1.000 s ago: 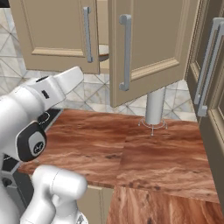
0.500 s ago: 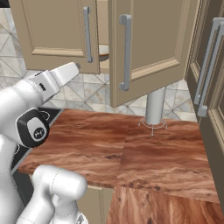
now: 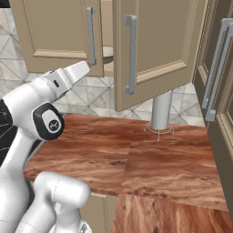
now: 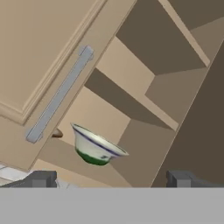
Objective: Move the bowls from the cabinet to the plates on the dining table.
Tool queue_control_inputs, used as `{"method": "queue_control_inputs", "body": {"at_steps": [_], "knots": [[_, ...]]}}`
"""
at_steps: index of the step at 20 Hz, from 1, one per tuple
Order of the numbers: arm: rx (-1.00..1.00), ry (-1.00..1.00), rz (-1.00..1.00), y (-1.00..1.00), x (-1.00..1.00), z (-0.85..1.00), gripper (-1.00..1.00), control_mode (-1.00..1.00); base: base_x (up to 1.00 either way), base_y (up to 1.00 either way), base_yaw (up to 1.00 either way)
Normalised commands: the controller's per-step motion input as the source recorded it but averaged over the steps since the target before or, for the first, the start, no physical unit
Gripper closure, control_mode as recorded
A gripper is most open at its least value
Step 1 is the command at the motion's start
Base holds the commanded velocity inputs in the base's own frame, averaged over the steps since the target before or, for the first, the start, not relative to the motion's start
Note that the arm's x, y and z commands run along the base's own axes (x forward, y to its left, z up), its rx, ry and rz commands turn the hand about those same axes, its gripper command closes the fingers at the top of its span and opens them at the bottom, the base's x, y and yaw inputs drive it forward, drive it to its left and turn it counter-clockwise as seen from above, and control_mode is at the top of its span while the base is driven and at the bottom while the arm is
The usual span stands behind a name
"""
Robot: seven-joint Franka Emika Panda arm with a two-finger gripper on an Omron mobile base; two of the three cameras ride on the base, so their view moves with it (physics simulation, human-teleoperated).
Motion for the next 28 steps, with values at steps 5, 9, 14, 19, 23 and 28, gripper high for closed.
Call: {"method": "queue_control_inputs", "body": {"at_steps": [5,9,14,19,23,28], "knots": [[0.01,0.04,-0.09,-0.07,0.3,0.0,-1.0,-1.0,0.0,0.0,0.0],[0.01,0.05,-0.14,-0.04,0.15,0.0,-1.0,-1.0,0.0,0.0,0.0],[0.01,0.04,-0.15,-0.03,0.15,0.0,-1.0,-1.0,0.0,0.0,0.0],[0.03,0.03,-0.11,-0.18,0.19,0.0,-1.0,-1.0,0.0,0.0,0.0],[0.05,0.04,-0.1,-0.26,0.13,0.0,-1.0,-1.0,0.0,0.0,0.0],[0.04,0.03,-0.1,-0.21,0.14,0.0,-1.0,-1.0,0.0,0.0,0.0]]}}
